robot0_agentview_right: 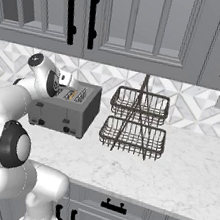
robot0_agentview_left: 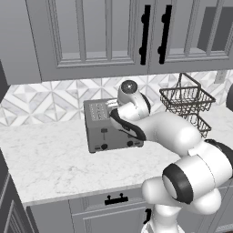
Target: Start the toaster. Once the lever pops up, take the bread to the plate on the dining counter.
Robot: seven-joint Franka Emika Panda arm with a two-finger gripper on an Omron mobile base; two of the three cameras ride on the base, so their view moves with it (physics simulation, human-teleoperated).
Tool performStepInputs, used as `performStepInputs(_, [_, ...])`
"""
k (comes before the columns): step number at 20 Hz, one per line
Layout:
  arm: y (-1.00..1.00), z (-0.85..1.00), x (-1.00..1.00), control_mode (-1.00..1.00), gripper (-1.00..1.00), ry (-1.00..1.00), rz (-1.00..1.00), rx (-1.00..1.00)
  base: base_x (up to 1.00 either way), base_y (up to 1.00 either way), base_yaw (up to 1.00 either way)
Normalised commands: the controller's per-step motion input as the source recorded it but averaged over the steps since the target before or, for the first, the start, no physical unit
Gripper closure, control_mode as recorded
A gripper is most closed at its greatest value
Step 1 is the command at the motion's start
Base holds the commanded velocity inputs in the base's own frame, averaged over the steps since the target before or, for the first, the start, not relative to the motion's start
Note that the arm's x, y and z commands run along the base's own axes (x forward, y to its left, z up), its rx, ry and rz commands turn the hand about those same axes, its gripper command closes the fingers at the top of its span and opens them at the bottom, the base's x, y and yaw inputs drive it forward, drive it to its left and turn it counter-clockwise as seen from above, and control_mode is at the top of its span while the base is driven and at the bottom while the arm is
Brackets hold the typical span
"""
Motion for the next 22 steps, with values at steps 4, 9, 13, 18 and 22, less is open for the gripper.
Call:
performStepInputs(4, [0.0, 0.0, 0.0, -1.0, -1.0, 0.0, 0.0, 0.0, 0.0, 0.0, 0.0])
performStepInputs(9, [0.0, 0.0, 0.0, -1.0, -1.0, 0.0, 0.0, 0.0, 0.0, 0.0, 0.0])
performStepInputs(13, [0.0, 0.0, 0.0, -1.0, -1.0, 0.0, 0.0, 0.0, 0.0, 0.0, 0.0])
performStepInputs(18, [0.0, 0.0, 0.0, -1.0, -1.0, 0.0, 0.0, 0.0, 0.0, 0.0, 0.0])
performStepInputs(22, [0.0, 0.0, 0.0, -1.0, -1.0, 0.0, 0.0, 0.0, 0.0, 0.0, 0.0])
